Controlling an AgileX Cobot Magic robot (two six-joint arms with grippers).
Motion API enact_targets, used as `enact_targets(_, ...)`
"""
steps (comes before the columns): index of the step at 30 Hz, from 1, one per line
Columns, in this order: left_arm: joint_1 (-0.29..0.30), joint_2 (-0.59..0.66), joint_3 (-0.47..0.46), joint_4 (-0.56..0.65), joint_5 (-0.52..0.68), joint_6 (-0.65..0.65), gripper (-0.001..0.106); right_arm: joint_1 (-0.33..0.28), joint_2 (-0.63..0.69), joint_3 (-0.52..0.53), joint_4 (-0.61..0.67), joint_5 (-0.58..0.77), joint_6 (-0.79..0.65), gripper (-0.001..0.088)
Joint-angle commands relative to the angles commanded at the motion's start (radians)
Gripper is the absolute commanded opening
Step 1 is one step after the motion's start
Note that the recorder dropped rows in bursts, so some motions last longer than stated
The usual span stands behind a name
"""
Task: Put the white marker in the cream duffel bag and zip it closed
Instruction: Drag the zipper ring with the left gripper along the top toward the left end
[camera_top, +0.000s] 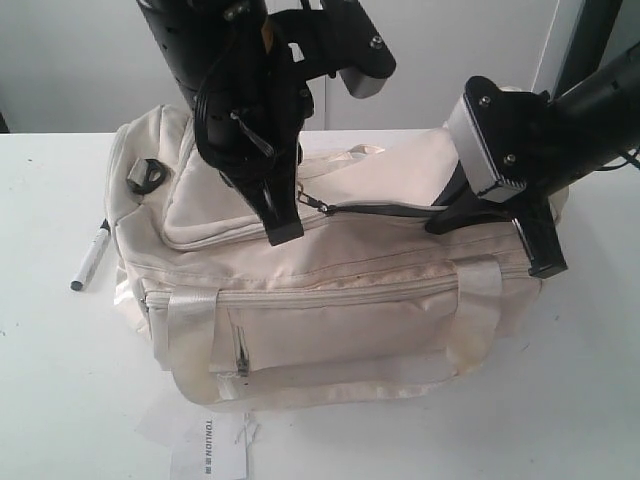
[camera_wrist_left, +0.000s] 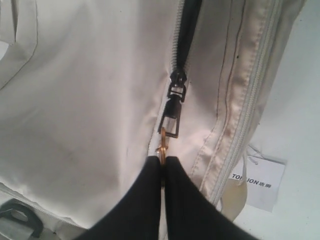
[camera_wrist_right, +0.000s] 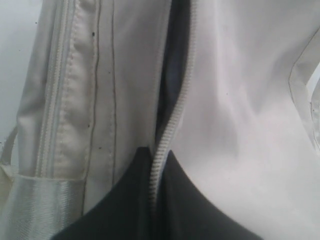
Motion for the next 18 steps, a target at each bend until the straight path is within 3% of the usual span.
enact_targets(18, 0.013, 0.0, 0.002, -0.004, 0.0, 0.0, 0.0, 0.0, 0.0, 0.0, 0.0, 0.0, 0.0, 0.0)
